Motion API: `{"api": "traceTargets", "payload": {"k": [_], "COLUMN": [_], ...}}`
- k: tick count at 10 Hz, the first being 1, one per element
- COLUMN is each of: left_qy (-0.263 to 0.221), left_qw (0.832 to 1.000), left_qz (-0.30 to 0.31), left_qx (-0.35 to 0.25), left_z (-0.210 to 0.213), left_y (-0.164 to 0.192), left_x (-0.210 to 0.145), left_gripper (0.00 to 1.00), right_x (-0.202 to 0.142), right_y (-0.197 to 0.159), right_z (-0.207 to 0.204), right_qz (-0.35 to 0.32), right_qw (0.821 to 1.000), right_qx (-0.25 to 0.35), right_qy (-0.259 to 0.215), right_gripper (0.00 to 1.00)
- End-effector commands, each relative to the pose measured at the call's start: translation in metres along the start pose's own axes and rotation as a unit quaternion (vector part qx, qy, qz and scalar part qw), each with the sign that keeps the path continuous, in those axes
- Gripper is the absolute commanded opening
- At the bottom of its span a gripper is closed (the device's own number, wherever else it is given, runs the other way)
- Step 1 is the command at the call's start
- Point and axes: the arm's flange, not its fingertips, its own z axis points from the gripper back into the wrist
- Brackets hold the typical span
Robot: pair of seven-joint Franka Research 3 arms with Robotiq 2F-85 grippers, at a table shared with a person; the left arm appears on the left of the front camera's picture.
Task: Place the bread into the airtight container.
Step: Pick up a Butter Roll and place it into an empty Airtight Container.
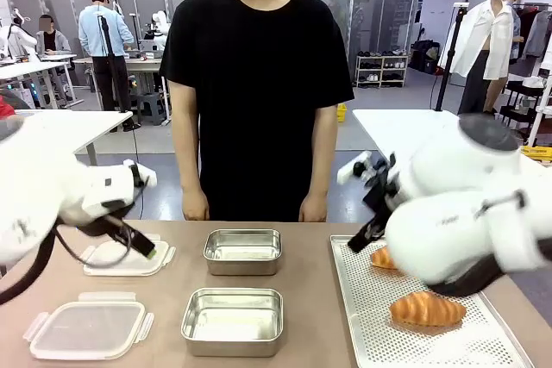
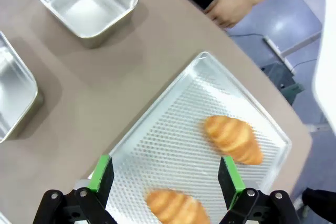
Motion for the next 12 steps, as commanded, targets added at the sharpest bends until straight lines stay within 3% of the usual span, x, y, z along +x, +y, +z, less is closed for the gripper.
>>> {"api": "traceTargets", "payload": {"k": [1,4,7,9,12], "left_qy": [0.032,-0.008,-0.108,-0.155,-0.177], "left_qw": [0.999,0.998,0.992,0.986,0.98], "left_qz": [0.008,0.058,0.063,0.063,0.084], "left_qx": [-0.034,-0.04,-0.024,-0.003,0.027], "left_z": [0.076,0.231,0.379,0.45,0.484], "left_y": [0.02,0.056,0.086,0.096,0.102], "left_x": [0.036,0.079,0.061,0.017,-0.027], "left_gripper": [1.0,1.0,1.0,1.0,1.0], "right_x": [0.026,0.053,0.041,0.006,-0.034], "right_y": [-0.04,-0.086,-0.11,-0.122,-0.125], "right_z": [0.077,0.207,0.32,0.368,0.4], "right_qz": [0.036,0.049,0.071,0.067,0.076], "right_qw": [0.999,0.998,0.997,0.996,0.994], "right_qx": [0.014,0.035,0.0,-0.028,-0.053], "right_qy": [0.002,0.006,-0.036,-0.053,-0.065], "right_gripper": [1.0,1.0,1.0,1.0,1.0]}}
